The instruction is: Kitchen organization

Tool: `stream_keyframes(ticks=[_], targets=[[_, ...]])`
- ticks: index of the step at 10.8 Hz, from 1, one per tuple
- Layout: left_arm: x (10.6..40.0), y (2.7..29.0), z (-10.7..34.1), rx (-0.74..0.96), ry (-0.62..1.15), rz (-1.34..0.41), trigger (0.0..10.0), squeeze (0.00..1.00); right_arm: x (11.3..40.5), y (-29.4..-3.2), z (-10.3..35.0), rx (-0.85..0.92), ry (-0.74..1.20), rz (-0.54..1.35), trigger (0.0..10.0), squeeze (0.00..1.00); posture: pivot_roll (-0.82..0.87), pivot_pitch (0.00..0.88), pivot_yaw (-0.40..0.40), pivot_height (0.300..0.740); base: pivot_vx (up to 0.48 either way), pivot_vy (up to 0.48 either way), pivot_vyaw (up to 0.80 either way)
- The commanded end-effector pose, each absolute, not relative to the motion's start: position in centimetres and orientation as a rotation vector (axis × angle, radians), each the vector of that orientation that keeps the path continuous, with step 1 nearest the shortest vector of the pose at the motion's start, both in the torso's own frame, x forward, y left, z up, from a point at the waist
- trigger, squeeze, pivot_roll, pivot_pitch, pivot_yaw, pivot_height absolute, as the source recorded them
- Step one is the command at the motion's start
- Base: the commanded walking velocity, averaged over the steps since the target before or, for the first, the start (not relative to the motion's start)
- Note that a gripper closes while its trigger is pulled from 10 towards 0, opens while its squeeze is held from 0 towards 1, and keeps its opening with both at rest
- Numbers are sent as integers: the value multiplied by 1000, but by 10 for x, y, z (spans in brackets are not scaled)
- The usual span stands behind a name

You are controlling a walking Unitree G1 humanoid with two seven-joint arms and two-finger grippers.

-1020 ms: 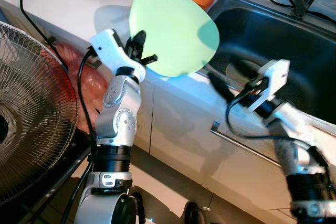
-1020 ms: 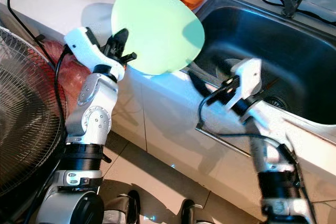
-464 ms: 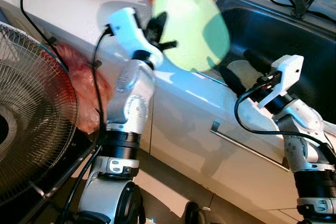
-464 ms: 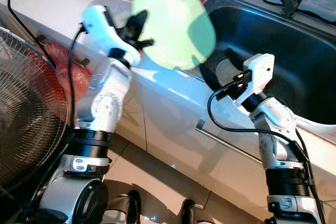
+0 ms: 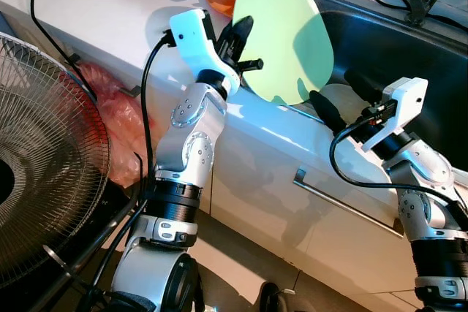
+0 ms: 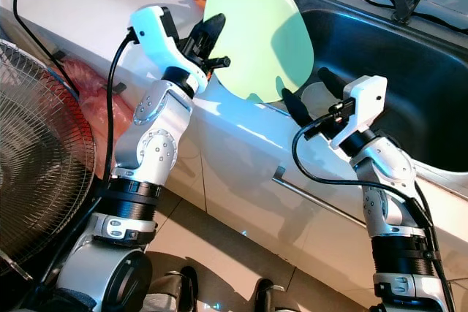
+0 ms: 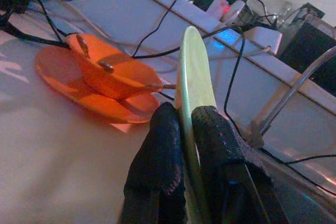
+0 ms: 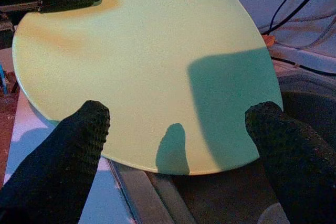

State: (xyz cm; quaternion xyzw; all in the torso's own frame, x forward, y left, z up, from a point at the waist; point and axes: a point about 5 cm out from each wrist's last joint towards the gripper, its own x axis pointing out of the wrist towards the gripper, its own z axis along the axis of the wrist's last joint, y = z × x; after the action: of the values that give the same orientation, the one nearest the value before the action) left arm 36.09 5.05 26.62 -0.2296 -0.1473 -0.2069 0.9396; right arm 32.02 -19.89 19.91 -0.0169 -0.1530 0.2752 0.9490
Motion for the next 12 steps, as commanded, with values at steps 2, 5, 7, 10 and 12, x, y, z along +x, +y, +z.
stream_keyframes(ticks=[2,5,7,10,12], targets=[[341,6,303,-520,-409,-570,10000,0,318,-206,198,-37,-317,535,10000,0,10,154,-32,740,0,0,0],[334,-5,319,-449,-481,-627,10000,0,317,-206,196,-38,-311,532,10000,0,11,157,-32,740,0,0,0],[333,-15,331,-352,-541,-666,10000,0,317,-207,195,-39,-308,529,10000,0,1,162,-28,740,0,0,0],[344,-20,330,-207,-576,-676,10000,0,311,-213,195,-50,-305,507,10000,0,-16,172,-15,740,0,0,0],[343,-23,329,-182,-589,-698,10000,0,310,-213,195,-47,-309,505,10000,0,-15,176,-16,740,0,0,0]])
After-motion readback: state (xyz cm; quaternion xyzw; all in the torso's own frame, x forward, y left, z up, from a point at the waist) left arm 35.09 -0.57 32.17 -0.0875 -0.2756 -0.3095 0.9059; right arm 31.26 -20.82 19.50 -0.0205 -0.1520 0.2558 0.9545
